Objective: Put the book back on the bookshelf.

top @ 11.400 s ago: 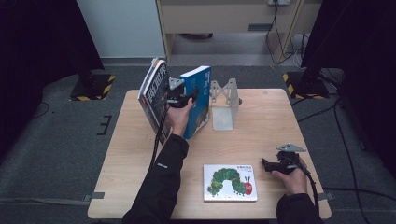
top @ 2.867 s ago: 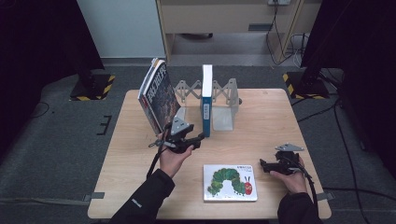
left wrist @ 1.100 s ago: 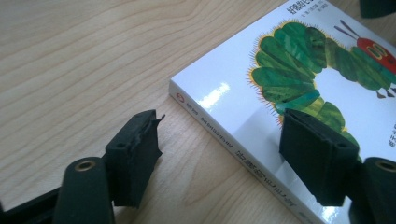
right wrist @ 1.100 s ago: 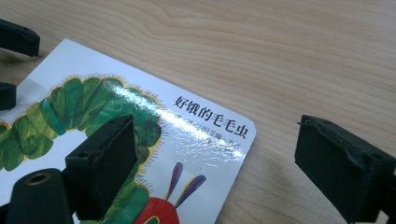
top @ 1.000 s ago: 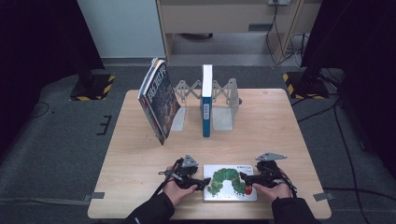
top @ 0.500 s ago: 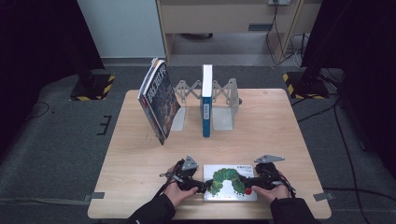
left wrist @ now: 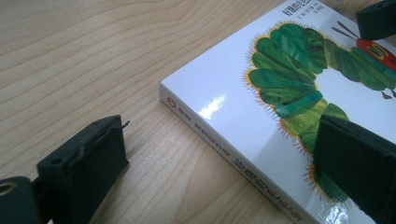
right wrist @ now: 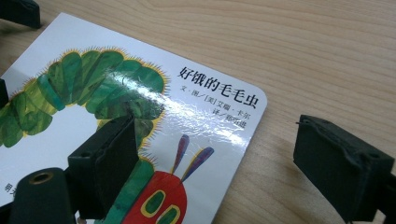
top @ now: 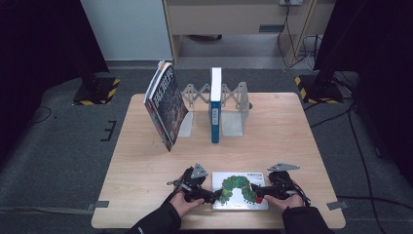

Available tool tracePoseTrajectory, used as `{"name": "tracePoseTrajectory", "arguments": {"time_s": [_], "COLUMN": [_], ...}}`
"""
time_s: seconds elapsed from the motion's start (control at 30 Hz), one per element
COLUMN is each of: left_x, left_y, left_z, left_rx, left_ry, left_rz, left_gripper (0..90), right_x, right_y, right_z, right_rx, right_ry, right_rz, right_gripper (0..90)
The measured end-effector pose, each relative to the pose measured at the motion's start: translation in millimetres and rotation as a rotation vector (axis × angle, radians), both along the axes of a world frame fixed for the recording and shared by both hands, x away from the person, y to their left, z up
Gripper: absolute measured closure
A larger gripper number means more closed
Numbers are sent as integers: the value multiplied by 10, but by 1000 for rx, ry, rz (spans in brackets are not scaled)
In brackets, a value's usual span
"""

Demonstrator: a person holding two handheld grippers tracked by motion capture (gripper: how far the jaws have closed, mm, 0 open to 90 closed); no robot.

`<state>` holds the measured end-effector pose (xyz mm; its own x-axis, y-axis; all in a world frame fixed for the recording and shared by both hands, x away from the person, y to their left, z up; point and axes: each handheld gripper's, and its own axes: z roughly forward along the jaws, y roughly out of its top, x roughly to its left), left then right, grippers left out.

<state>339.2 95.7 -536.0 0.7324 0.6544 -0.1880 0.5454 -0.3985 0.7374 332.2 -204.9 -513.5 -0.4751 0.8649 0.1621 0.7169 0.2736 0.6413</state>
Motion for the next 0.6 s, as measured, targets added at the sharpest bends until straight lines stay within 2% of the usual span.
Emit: {"name": "tracePoseTrajectory", "arguments": {"time_s": [0.17,0.33,0.47,0.6], "left_x": [-3,-20,-40,-67], "left_y": [-18,-40,-42,-46], "left_z": [-1,3,23,48], "left_rx": [10,9,-1,-17], "left_ry": [-1,0,12,35], "left_rz": [-6,30,34,37], "left_gripper": [0,2,66,151], "right_x": [7,17,29,33], "right_y": [18,62,70,52], "right_z": [-6,-26,-23,-10], "right_rx": [15,18,43,76], "right_ry": [5,35,37,51], "right_rz": [12,36,47,35], "right_gripper": [168,192,199,205]}}
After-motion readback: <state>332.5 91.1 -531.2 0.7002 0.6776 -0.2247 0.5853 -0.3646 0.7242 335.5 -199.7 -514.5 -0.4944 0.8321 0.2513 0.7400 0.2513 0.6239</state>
